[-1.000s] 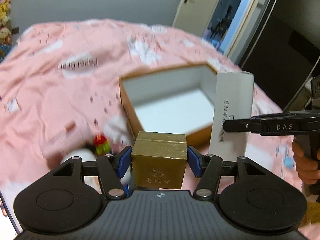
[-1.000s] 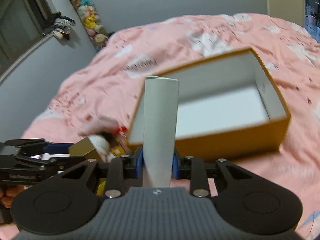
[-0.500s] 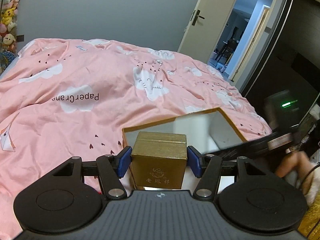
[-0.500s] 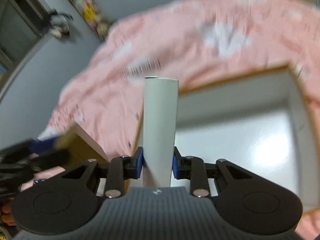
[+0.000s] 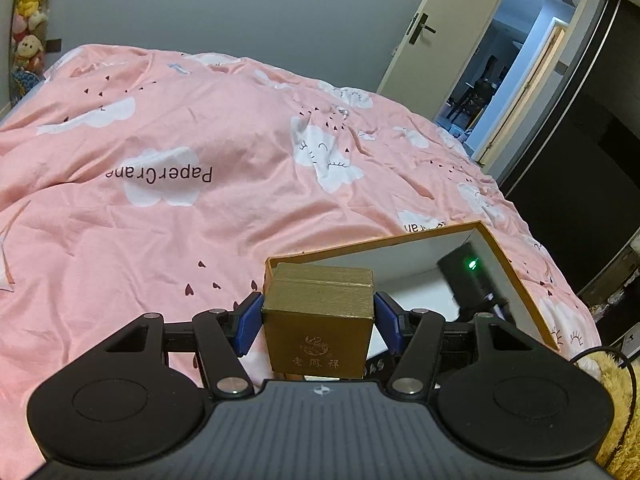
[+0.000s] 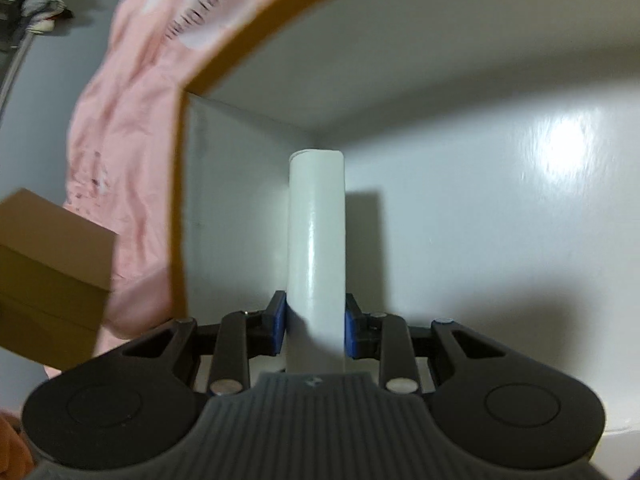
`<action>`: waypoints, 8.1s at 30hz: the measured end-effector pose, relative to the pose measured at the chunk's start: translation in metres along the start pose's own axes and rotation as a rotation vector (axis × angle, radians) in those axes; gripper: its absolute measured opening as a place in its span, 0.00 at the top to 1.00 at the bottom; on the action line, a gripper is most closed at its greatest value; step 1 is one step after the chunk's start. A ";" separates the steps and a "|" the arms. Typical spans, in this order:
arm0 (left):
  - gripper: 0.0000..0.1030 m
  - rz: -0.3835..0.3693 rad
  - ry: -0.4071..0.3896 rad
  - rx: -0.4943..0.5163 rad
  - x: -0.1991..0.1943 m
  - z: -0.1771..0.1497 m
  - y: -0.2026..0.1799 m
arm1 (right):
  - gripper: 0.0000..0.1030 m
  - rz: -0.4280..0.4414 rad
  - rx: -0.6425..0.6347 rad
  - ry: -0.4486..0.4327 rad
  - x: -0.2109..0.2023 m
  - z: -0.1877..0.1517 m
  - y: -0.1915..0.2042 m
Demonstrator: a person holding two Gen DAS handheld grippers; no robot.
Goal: Organize objects
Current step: 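Lower the white box into the orange box and open the right gripper, then place the gold cube box on the white box with the left gripper, then withdraw both grippers from the orange box toward the remaining items, then grasp the dark grey box with the right gripper and lift it, then grasp the pink-red card box with the left gripper while the right gripper carries the grey box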
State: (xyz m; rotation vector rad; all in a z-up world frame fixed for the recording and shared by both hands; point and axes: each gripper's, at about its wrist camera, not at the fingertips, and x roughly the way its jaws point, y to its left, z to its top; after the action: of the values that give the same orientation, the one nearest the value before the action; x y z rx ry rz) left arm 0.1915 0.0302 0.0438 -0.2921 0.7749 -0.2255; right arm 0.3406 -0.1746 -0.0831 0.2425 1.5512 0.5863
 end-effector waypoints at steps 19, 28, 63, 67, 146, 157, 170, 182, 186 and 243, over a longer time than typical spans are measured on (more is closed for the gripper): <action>0.34 -0.004 -0.029 0.036 0.019 0.020 0.004 | 0.64 -0.136 -0.210 -0.184 -0.020 0.040 0.023; 0.34 0.004 -0.022 0.042 0.032 0.026 0.007 | 0.79 -0.159 -0.203 -0.162 0.007 0.052 0.022; 0.35 0.224 0.065 -0.315 0.116 -0.005 -0.005 | 0.96 0.039 -0.091 -0.231 -0.021 0.044 -0.032; 0.31 0.214 0.066 -0.315 0.115 -0.004 -0.003 | 0.96 0.042 -0.062 -0.221 -0.014 0.047 -0.035; 0.51 0.206 0.138 -0.167 -0.081 -0.148 0.042 | 0.35 -0.207 -0.303 -0.435 -0.013 -0.210 0.108; 0.50 0.215 0.129 -0.181 -0.080 -0.146 0.047 | 0.24 -0.308 -0.241 -0.368 0.027 -0.184 0.111; 0.51 0.173 0.137 -0.116 -0.083 -0.147 0.033 | 0.52 -0.198 -0.133 -0.343 -0.007 -0.203 0.087; 0.50 0.074 0.160 0.027 -0.077 -0.142 0.003 | 0.63 -0.147 -0.123 -0.408 -0.063 -0.226 0.061; 0.47 0.087 0.180 0.077 -0.068 -0.138 -0.005 | 0.64 -0.280 -0.151 -0.379 -0.048 -0.225 0.048; 0.72 0.168 0.232 -0.428 0.027 -0.074 0.049 | 0.66 -0.146 -0.180 -0.565 -0.156 -0.123 0.037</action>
State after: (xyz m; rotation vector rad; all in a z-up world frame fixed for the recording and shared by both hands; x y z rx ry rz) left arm 0.1622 0.0552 -0.0403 -0.6097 1.0719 0.0703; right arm 0.2259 -0.2470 0.0662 0.1394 0.9553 0.4849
